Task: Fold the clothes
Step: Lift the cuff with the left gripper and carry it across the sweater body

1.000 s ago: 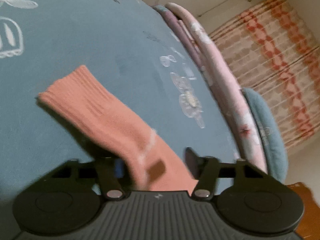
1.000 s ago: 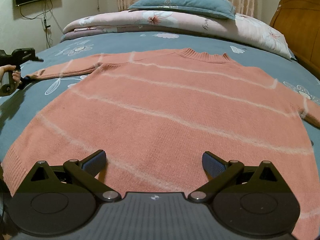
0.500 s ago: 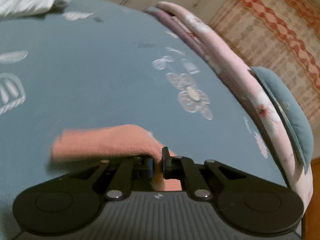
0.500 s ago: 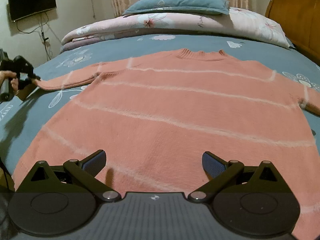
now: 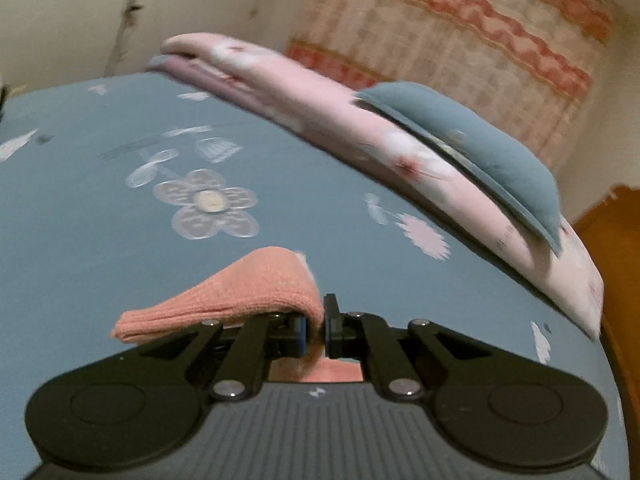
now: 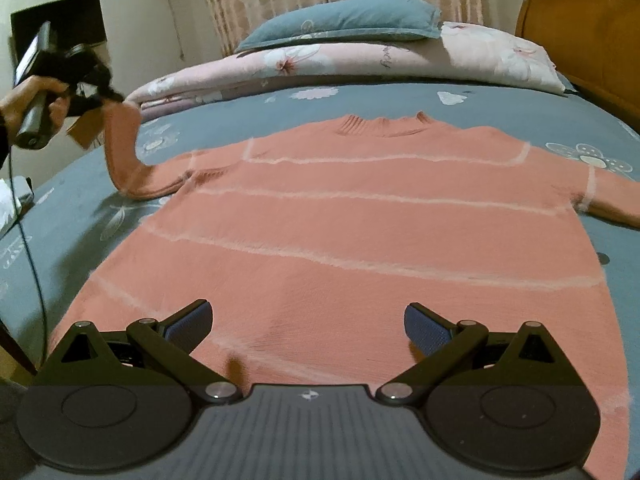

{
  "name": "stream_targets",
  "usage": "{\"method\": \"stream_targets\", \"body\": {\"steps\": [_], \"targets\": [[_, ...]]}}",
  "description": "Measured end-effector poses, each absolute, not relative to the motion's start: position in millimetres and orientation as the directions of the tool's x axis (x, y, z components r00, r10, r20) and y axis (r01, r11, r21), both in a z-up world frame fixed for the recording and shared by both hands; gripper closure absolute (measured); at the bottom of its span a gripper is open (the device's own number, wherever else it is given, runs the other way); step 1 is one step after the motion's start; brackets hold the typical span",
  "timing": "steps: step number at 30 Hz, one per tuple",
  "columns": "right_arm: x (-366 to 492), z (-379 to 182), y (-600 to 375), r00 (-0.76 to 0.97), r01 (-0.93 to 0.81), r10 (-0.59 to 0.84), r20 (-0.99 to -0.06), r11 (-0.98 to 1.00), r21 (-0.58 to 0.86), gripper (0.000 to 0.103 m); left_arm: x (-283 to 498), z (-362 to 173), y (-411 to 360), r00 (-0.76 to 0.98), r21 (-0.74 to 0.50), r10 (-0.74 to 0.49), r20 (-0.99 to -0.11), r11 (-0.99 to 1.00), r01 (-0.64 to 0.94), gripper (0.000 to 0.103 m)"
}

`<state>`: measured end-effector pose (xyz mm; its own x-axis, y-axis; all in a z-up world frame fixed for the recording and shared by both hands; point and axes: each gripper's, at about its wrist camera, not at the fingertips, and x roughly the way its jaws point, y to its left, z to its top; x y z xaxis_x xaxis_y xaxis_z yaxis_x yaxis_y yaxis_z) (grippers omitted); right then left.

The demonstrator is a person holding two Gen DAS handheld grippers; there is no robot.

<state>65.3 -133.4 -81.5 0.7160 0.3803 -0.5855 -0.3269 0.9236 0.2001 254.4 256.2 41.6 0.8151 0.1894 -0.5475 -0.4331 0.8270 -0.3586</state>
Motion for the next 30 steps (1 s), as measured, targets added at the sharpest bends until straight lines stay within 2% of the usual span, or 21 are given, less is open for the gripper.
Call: {"method": "stream_targets", "body": {"steps": [11,18,30], "targets": [[59,-77,-166,0.73,-0.299,0.403,-0.552,0.915,0.273,0.0,298,68,155,0.851,-0.329,0.078,-0.519,0.901,-0.283,0.098],[55,-78,-184,0.726,-0.279,0.426,-0.539,0.9,0.335,0.0,317,70,105,0.856,-0.308,0.046,-0.516,0.922,-0.235,0.098],[48,-78,-205,0.726,-0.252,0.446,-0.523,0.88,0.402,0.0,327,70,15,0.864,-0.293,-0.102,-0.493,0.954,-0.055,0.098]]}}
